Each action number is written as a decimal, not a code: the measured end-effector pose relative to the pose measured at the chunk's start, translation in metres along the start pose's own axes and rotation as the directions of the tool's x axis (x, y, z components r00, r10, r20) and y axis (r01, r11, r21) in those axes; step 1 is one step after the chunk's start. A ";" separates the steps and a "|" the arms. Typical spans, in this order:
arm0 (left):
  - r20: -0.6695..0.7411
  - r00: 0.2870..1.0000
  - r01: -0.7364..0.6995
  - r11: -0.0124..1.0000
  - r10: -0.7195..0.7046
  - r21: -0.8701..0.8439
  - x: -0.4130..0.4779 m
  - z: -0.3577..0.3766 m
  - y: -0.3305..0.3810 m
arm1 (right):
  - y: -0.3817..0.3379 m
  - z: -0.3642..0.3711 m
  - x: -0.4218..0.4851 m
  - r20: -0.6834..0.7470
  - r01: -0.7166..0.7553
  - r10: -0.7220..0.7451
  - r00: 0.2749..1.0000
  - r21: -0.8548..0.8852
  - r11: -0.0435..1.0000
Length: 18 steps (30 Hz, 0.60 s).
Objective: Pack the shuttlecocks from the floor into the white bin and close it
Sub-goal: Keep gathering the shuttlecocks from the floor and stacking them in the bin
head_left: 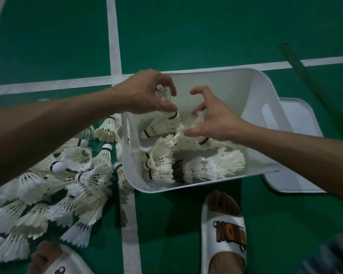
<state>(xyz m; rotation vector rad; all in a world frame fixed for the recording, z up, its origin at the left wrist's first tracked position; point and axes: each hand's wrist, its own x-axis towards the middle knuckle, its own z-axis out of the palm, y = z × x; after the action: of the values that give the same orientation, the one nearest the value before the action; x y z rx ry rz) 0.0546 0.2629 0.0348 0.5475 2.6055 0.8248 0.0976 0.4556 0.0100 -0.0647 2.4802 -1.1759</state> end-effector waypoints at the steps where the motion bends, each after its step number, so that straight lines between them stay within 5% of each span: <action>1: -0.017 1.000 0.012 1.000 -0.012 -0.005 0.001 -0.001 -0.001 | 0.003 -0.003 -0.002 -0.023 -0.007 0.007 1.000 0.007 1.000; 9: -0.005 1.000 0.021 0.995 -0.020 0.099 0.010 0.002 -0.003 | 0.009 0.019 -0.015 0.115 0.002 -0.015 0.993 0.115 0.993; 15: -0.012 0.999 0.048 0.992 -0.047 0.118 0.010 0.002 -0.005 | 0.013 0.047 -0.010 0.036 -0.002 -0.005 0.999 0.177 0.984; 18: -0.011 0.999 0.043 0.990 -0.042 0.133 0.009 0.001 -0.005 | 0.014 0.049 -0.012 0.167 0.082 -0.077 0.983 -0.022 0.996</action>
<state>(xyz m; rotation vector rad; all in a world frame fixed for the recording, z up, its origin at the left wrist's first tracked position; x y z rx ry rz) 0.0461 0.2637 0.0284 0.5234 2.6843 0.6444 0.1281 0.4311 -0.0248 -0.2616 2.3676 -1.1180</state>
